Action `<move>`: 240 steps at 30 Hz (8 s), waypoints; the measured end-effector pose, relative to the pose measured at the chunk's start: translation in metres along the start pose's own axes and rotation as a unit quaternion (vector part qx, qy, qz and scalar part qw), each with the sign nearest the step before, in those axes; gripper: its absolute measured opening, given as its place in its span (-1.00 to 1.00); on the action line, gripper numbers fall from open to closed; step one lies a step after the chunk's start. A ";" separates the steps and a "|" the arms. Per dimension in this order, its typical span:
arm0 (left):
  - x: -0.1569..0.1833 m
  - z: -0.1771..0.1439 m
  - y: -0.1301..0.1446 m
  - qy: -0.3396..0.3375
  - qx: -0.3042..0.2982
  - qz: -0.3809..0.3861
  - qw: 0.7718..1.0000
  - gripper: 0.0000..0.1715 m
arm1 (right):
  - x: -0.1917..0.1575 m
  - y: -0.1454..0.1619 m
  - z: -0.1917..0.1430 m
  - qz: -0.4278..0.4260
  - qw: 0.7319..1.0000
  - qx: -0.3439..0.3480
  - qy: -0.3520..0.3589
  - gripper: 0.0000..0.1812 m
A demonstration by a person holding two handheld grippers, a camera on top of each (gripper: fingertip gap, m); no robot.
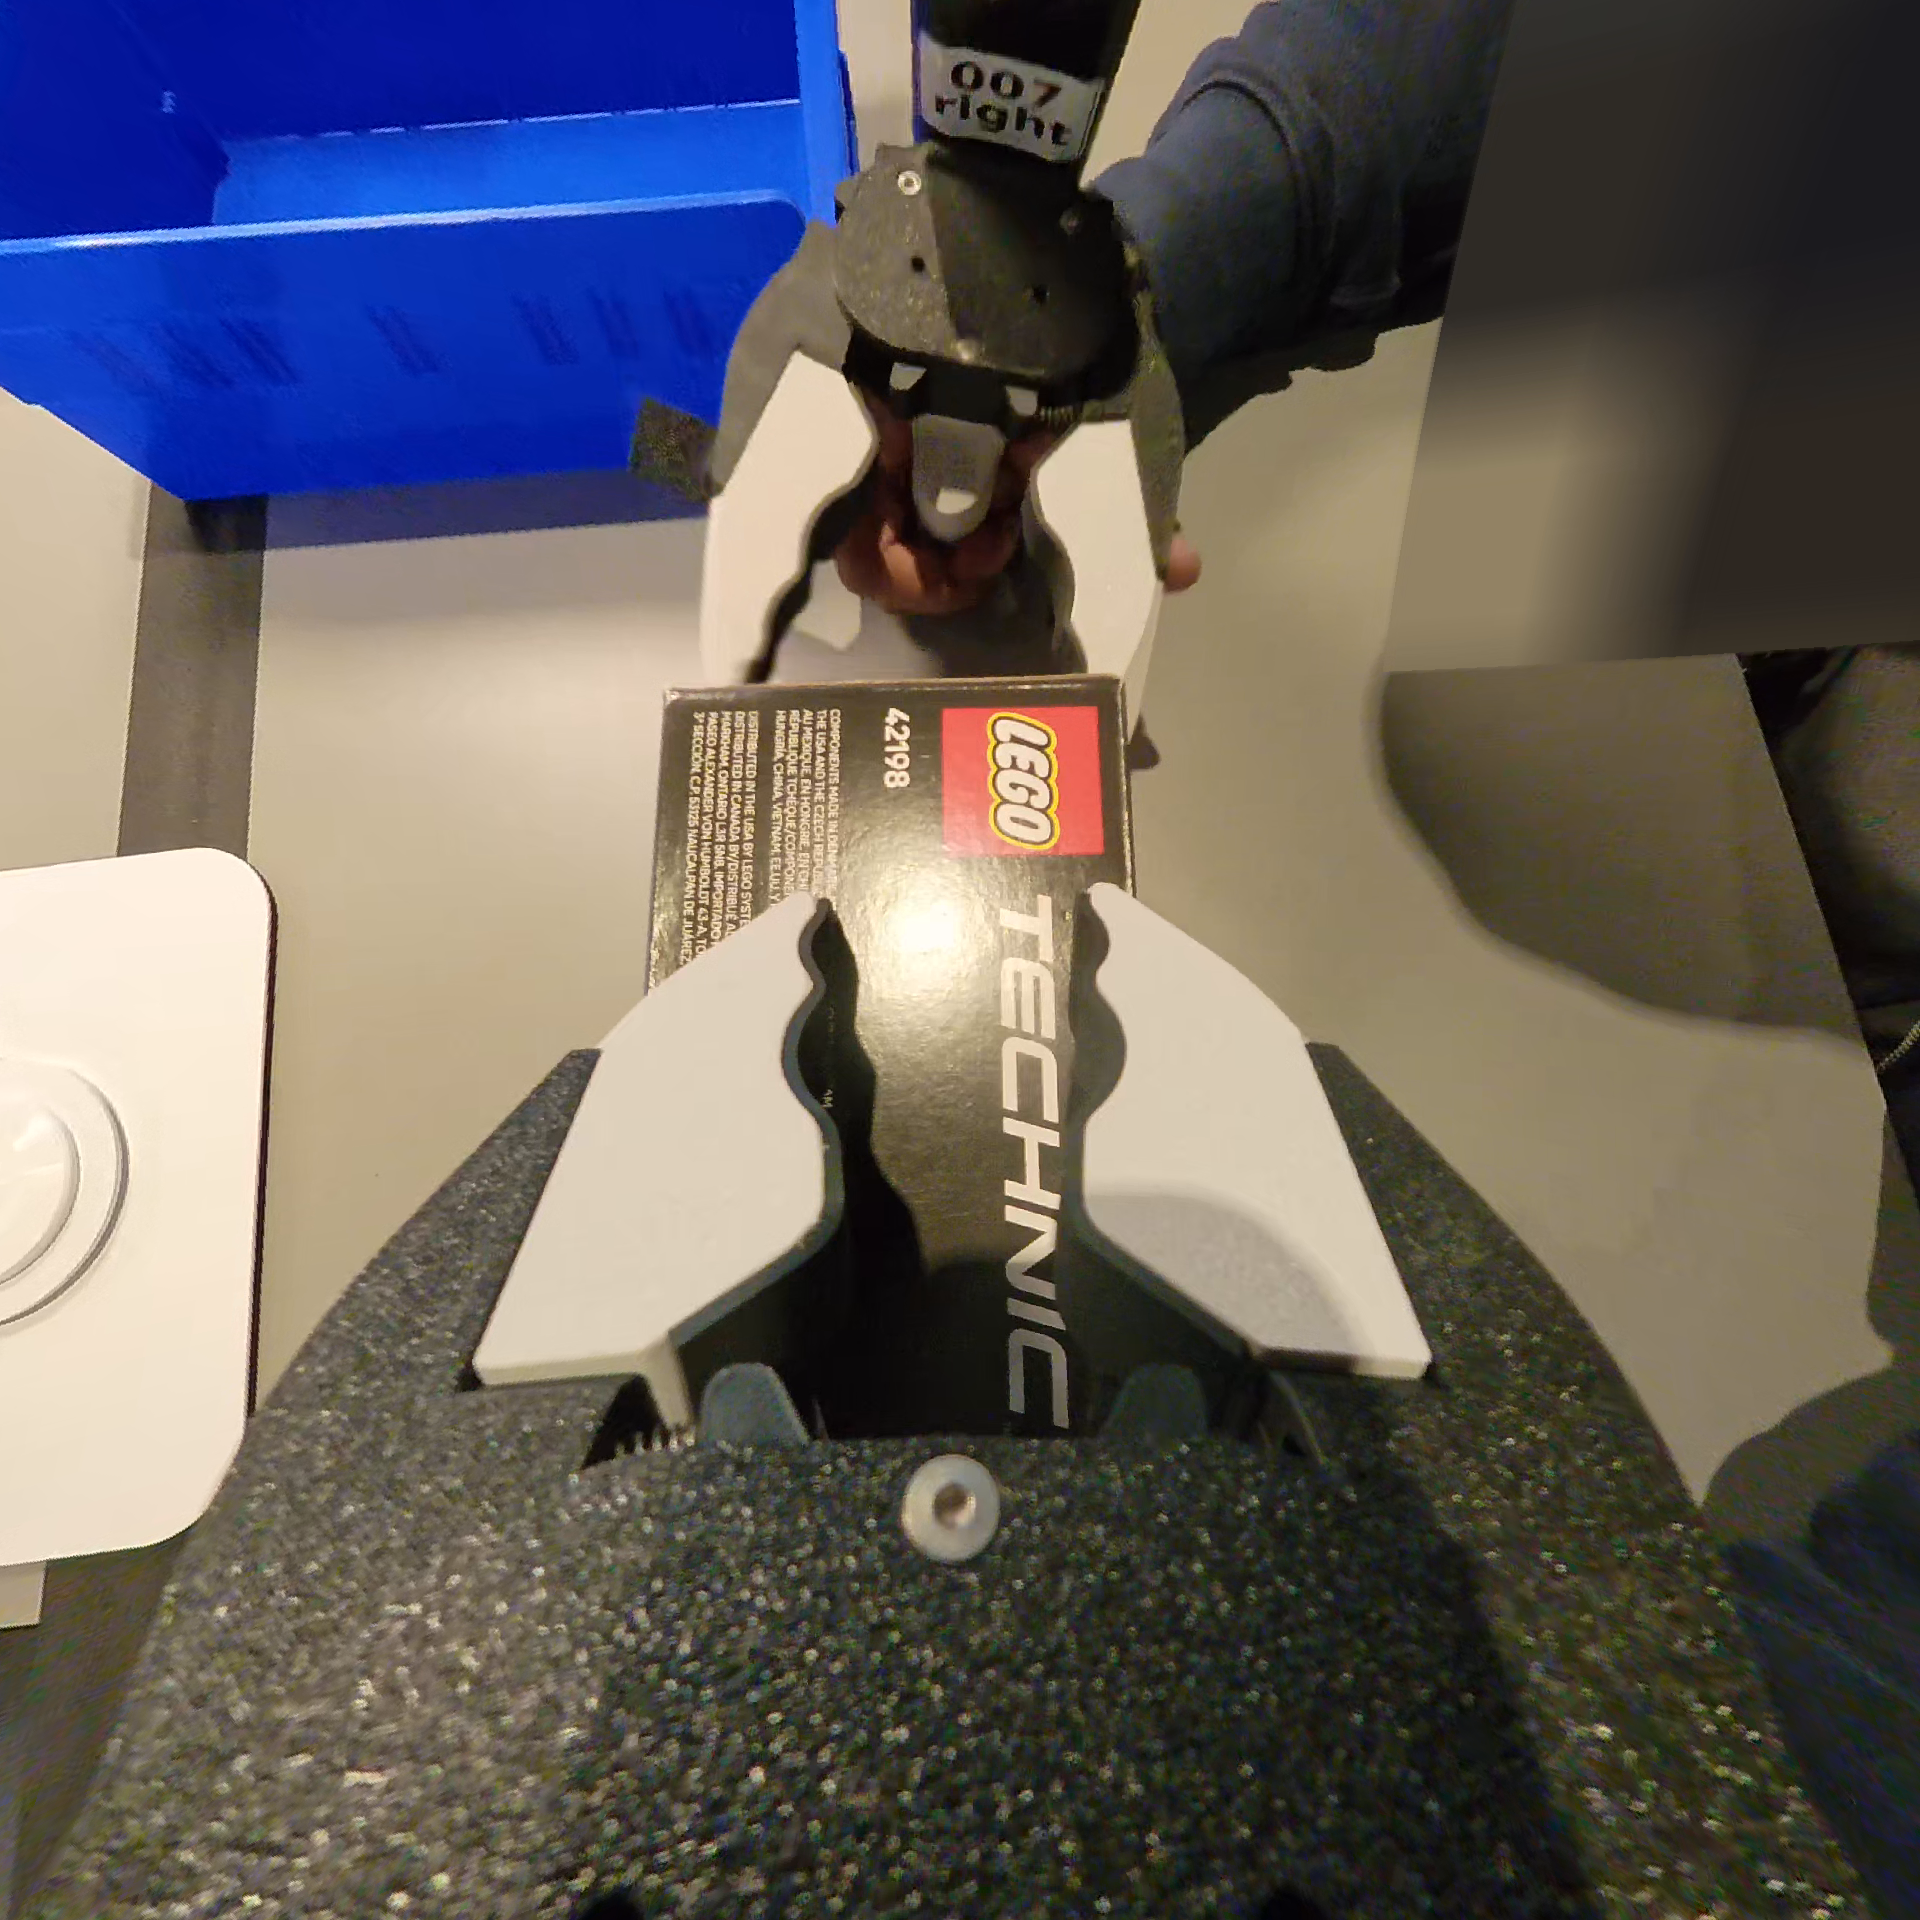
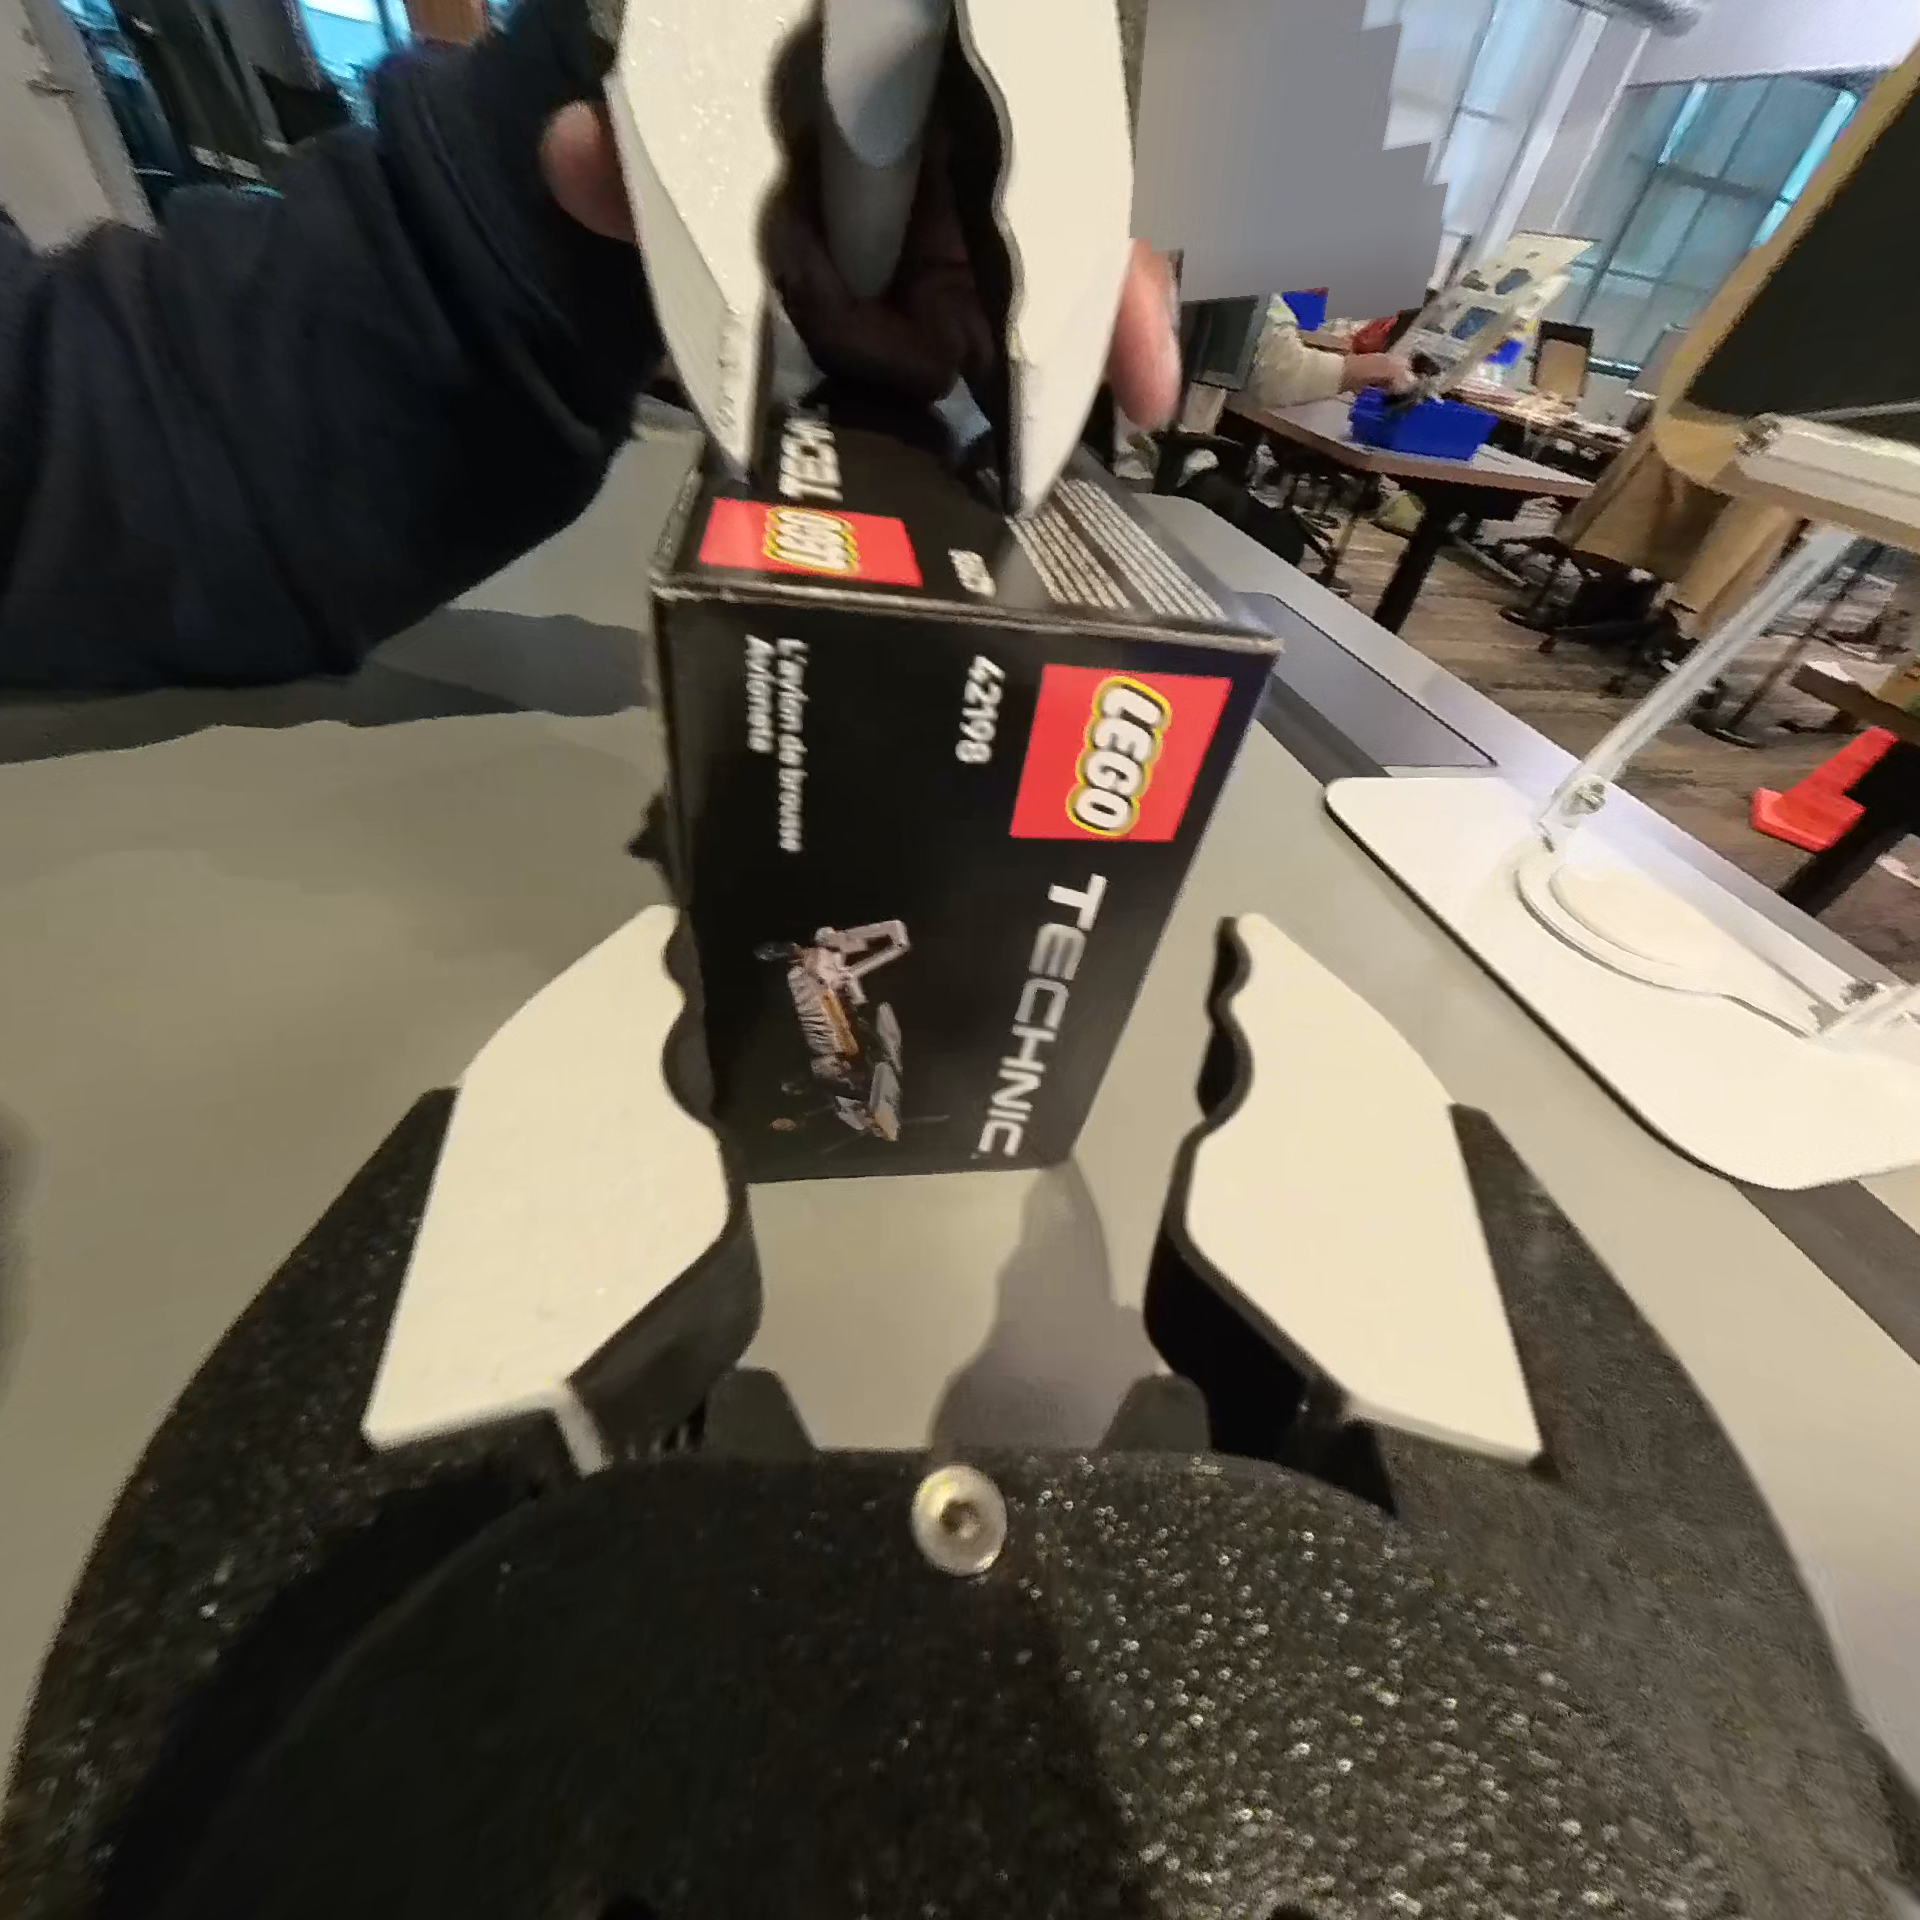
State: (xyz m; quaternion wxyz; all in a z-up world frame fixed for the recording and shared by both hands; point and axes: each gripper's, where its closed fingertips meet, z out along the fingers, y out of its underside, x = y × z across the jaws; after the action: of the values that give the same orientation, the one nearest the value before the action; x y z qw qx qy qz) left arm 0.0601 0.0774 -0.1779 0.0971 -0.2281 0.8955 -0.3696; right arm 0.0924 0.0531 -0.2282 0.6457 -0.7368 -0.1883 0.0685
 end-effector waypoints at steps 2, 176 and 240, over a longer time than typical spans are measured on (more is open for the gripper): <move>0.000 0.000 0.000 0.000 0.000 0.000 1.000 -0.49 | -0.011 -0.012 -0.004 0.015 0.999 0.032 -0.038 -0.07; -0.024 0.000 0.002 -0.042 0.002 -0.043 0.998 -0.32 | 0.000 0.018 0.006 -0.015 0.989 -0.079 0.124 -0.31; 0.004 -0.126 0.157 -0.169 0.373 -0.211 0.887 0.25 | 0.004 0.020 0.012 0.045 0.990 -0.086 0.098 -0.57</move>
State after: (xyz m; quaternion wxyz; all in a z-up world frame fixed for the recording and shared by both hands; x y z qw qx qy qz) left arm -0.0397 0.2505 -0.1993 0.2452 -0.4173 0.5923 -0.6442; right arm 0.0959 0.0642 -0.2486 0.5917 -0.8004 -0.0959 0.0087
